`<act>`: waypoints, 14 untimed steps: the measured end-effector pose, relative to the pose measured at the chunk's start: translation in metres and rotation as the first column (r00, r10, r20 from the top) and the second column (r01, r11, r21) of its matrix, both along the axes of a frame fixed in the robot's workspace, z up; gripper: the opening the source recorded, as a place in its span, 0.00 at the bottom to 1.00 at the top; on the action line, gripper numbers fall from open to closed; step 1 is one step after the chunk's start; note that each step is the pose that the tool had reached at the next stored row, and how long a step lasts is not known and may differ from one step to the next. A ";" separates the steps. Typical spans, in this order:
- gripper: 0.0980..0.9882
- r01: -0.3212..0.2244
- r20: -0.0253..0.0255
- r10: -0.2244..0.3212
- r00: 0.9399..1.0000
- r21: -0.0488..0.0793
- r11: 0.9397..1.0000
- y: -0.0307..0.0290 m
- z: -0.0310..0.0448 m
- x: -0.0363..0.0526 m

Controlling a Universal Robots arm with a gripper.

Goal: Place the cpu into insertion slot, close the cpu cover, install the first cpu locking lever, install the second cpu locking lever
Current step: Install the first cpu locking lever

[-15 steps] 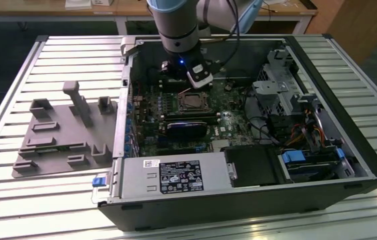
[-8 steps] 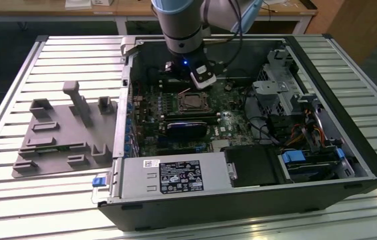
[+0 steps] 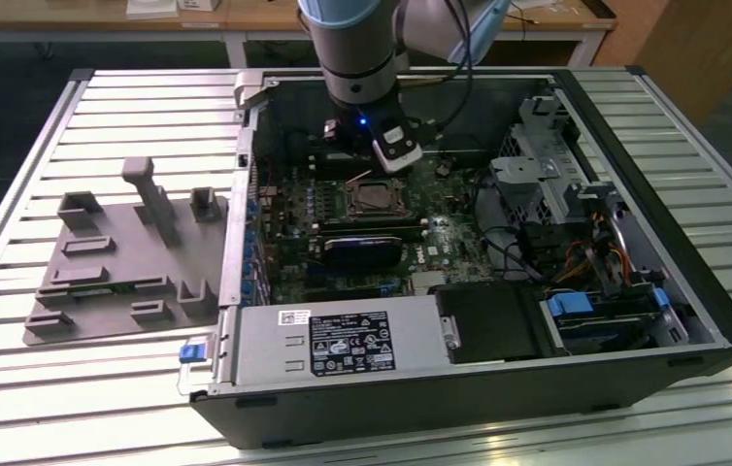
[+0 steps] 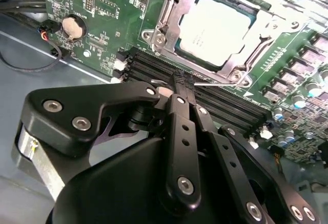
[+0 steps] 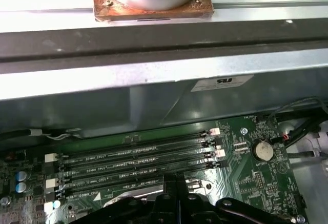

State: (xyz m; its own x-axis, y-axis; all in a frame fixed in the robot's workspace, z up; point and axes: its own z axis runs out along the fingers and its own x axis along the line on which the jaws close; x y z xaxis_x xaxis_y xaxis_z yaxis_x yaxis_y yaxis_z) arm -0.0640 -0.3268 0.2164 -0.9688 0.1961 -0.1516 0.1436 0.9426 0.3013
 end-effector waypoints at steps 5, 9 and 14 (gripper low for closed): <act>0.00 0.005 0.000 -0.005 1.000 0.000 1.000 0.0034 -0.0015 0.0004; 0.00 0.025 0.000 -0.025 1.000 0.000 1.000 0.0040 -0.0028 0.0004; 0.00 0.044 0.000 -0.044 0.999 -0.001 0.999 0.0040 -0.0035 0.0005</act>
